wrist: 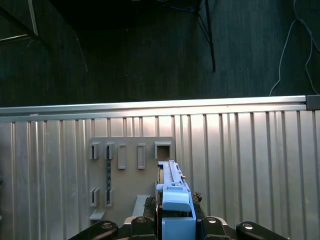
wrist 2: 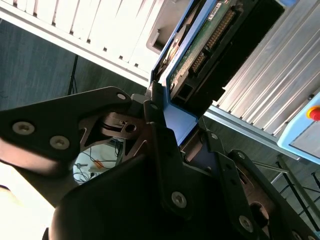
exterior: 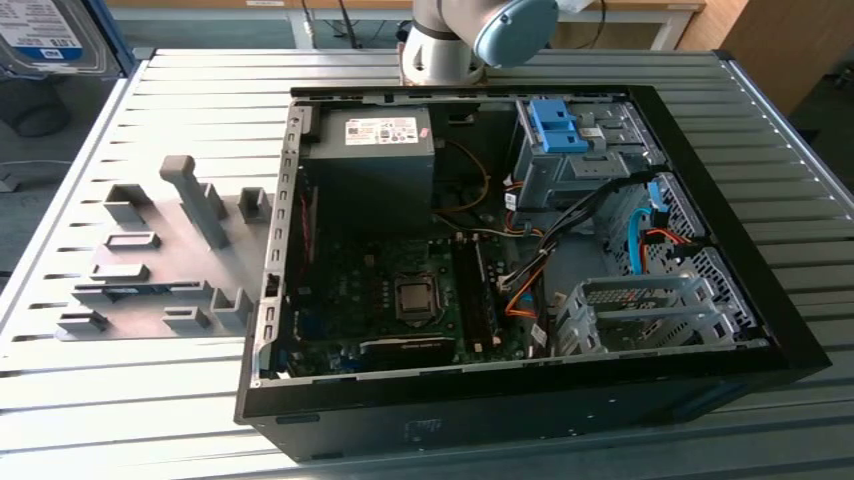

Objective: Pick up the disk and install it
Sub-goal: 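Pick up the disk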

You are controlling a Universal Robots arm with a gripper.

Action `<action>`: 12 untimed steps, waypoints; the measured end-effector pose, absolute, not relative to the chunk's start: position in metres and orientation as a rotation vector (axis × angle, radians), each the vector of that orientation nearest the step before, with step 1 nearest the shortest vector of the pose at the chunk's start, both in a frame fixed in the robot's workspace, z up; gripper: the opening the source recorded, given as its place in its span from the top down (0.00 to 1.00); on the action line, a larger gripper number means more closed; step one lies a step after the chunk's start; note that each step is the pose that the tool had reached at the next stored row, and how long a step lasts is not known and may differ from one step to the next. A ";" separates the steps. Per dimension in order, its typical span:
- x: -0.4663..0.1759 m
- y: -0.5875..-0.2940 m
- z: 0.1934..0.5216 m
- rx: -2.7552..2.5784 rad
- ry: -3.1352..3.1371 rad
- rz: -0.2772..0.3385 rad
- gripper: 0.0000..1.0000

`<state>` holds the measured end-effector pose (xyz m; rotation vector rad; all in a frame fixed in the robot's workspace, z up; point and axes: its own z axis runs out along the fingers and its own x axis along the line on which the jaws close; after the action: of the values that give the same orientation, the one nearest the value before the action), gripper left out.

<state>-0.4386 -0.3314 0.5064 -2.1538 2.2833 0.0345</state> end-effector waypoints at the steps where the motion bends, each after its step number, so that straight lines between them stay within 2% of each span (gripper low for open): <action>1: -0.439 -0.331 0.507 -2.154 2.283 0.035 0.64; 12: -0.439 -0.331 0.514 -2.154 2.283 0.034 0.64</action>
<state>-0.4386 -0.3314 0.5139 -2.1537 2.2833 0.0345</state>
